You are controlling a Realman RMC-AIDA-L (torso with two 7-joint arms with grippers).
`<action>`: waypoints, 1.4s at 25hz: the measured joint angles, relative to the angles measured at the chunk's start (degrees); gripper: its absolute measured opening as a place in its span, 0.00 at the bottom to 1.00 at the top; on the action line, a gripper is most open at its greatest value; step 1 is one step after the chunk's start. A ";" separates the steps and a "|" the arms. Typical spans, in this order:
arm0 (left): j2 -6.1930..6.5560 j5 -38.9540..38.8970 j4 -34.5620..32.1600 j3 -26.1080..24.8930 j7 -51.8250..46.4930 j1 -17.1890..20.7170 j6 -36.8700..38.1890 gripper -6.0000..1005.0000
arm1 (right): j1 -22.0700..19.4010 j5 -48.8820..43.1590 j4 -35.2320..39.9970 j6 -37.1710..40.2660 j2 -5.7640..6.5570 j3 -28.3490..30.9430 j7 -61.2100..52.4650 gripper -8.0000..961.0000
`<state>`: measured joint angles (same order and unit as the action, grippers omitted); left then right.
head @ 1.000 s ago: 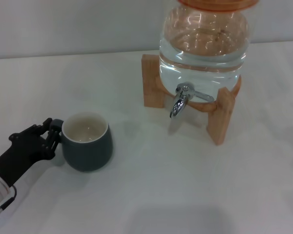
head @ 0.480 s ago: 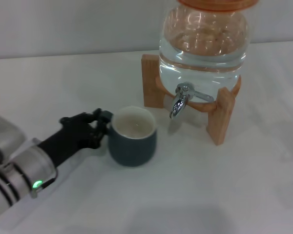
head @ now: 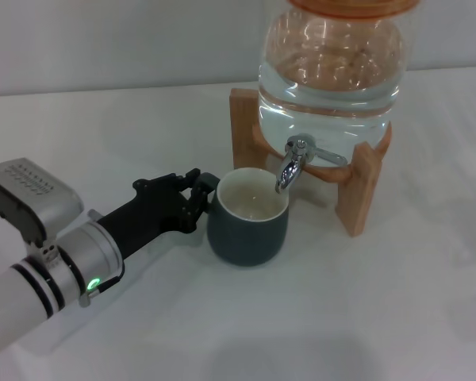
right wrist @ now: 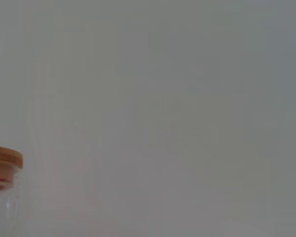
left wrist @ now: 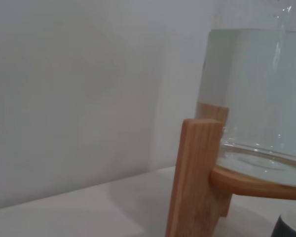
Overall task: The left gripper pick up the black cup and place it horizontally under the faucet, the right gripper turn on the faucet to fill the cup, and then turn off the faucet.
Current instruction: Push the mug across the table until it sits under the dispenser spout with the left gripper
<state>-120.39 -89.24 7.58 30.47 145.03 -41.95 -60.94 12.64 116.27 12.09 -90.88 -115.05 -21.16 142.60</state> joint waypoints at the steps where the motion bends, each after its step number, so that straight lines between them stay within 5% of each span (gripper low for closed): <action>1: -0.08 0.11 0.19 -0.02 0.06 -0.29 0.26 0.20 | 0.06 0.00 -0.02 0.00 0.00 -0.18 0.02 0.86; 12: -0.27 0.33 3.60 -0.06 1.83 -3.60 2.17 0.20 | 0.20 0.00 -0.18 0.09 0.00 -0.44 0.10 0.86; 35: 0.13 2.49 3.76 0.03 -1.45 -3.84 2.06 0.20 | -0.25 0.00 -1.02 0.03 0.00 -0.46 0.14 0.86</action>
<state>-120.26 -86.75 11.34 30.50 143.58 -45.78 -58.88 12.39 116.28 11.07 -90.85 -115.05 -21.62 142.74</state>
